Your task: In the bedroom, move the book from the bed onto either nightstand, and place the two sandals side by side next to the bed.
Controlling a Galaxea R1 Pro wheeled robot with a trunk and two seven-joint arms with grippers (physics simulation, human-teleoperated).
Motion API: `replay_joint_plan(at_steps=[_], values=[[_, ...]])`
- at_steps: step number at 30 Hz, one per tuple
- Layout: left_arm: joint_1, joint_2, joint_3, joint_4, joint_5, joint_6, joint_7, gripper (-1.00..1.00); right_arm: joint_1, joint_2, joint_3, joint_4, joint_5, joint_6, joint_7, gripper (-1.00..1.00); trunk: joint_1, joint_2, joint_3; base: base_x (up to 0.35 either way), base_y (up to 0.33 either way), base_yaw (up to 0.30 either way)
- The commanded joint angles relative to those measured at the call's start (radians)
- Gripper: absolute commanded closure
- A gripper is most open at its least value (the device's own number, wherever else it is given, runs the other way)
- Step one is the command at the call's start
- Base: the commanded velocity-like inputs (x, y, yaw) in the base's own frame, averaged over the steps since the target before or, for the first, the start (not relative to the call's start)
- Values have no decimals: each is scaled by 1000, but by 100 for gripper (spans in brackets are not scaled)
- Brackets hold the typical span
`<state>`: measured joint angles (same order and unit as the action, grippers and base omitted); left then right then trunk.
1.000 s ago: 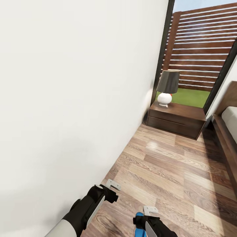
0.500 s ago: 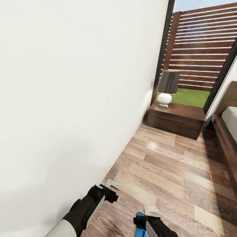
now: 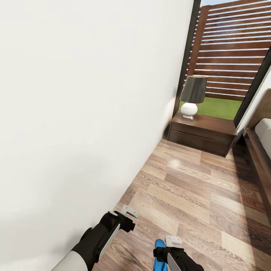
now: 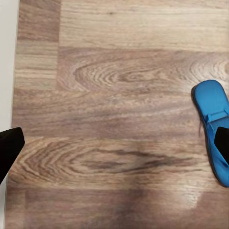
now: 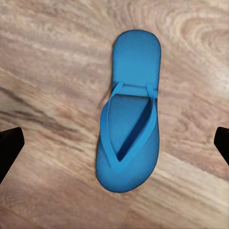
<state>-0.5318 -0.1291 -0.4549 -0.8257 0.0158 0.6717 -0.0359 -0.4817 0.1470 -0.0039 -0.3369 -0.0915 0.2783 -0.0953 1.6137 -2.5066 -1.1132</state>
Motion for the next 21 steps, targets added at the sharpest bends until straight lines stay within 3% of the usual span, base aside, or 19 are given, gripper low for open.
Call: replay_joint_plan(at_steps=[1, 21], values=[[0, 0, -1, -1, 1, 5, -2, -100, 0, 0, 0, -2, -10, 5, -6, -100, 0, 0, -1, 0, 0, 0], [0, 0, -1, -1, 1, 5, -2, -100, -8, 0, 0, -5, -9, 8, -12, -100, 0, 0, -1, 0, 0, 0]])
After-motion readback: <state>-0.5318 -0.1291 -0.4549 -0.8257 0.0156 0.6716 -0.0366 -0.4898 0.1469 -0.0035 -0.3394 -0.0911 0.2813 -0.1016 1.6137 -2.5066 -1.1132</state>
